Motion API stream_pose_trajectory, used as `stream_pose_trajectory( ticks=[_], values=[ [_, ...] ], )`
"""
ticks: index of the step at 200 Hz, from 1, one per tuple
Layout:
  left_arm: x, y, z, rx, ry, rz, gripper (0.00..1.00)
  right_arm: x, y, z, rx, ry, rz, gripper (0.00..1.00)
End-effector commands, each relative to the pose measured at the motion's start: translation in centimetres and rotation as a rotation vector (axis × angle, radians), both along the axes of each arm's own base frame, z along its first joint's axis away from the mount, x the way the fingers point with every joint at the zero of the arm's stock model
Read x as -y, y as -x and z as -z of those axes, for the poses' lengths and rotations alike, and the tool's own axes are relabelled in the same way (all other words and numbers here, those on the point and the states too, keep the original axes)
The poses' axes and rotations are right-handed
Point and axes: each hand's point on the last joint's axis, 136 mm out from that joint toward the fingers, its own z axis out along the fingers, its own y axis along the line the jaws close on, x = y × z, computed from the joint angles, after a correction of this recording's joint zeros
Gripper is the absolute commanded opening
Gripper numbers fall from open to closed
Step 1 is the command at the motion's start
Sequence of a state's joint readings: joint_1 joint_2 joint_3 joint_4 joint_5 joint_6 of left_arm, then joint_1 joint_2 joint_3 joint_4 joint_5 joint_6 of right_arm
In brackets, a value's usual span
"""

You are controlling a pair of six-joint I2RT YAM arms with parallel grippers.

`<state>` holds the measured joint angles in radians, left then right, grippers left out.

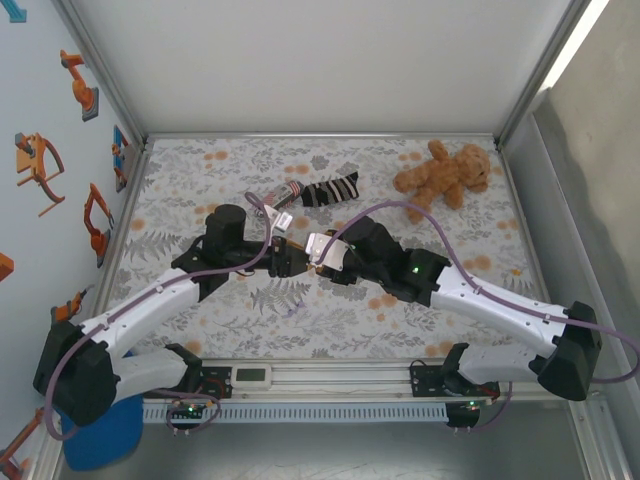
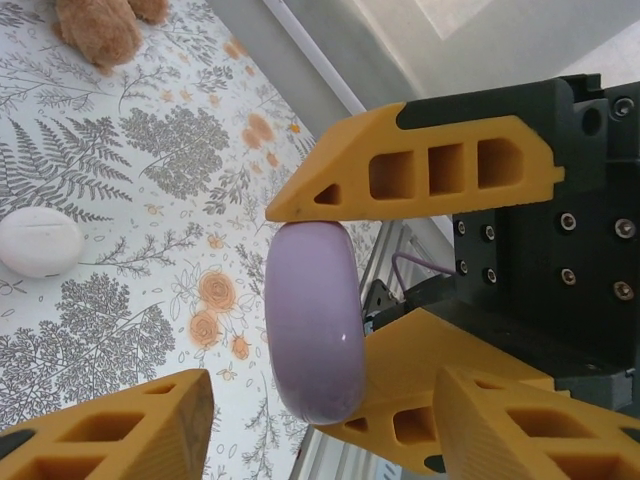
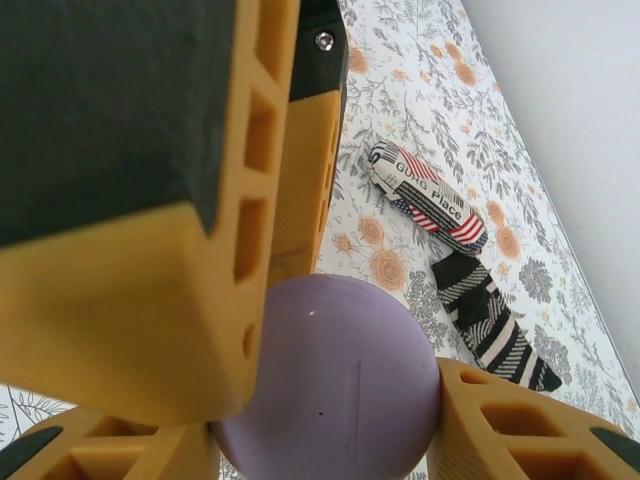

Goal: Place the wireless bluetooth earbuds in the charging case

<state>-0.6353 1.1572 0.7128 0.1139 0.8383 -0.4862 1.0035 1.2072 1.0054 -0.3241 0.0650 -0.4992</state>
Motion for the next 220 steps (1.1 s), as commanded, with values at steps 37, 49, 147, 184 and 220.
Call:
stream_pose_trajectory(
  ticks=[37, 49, 147, 184, 220],
  values=[
    [1.13, -0.22, -1.99, 0.049, 0.056, 0.048, 0.46, -0.39, -0.06, -2.51, 0.058, -0.048, 0.001, 0.47],
    [1.19, -0.20, -2.02, 0.050, 0.057, 0.050, 0.44, -0.37, -0.06, -2.56, 0.059, -0.047, 0.002, 0.47],
    [1.44, 0.18, -1.85, 0.040, 0.058, 0.077, 0.20, -0.10, -0.64, -2.80, 0.078, -0.042, 0.038, 0.47],
    [1.45, 0.16, -2.27, 0.060, 0.071, 0.076, 0.18, 0.11, -0.66, -2.79, 0.066, -0.036, 0.052, 0.52],
    [1.23, -0.02, -2.63, 0.095, 0.078, 0.055, 0.16, 0.43, -0.72, -2.86, 0.061, -0.046, 0.071, 0.68]
  ],
)
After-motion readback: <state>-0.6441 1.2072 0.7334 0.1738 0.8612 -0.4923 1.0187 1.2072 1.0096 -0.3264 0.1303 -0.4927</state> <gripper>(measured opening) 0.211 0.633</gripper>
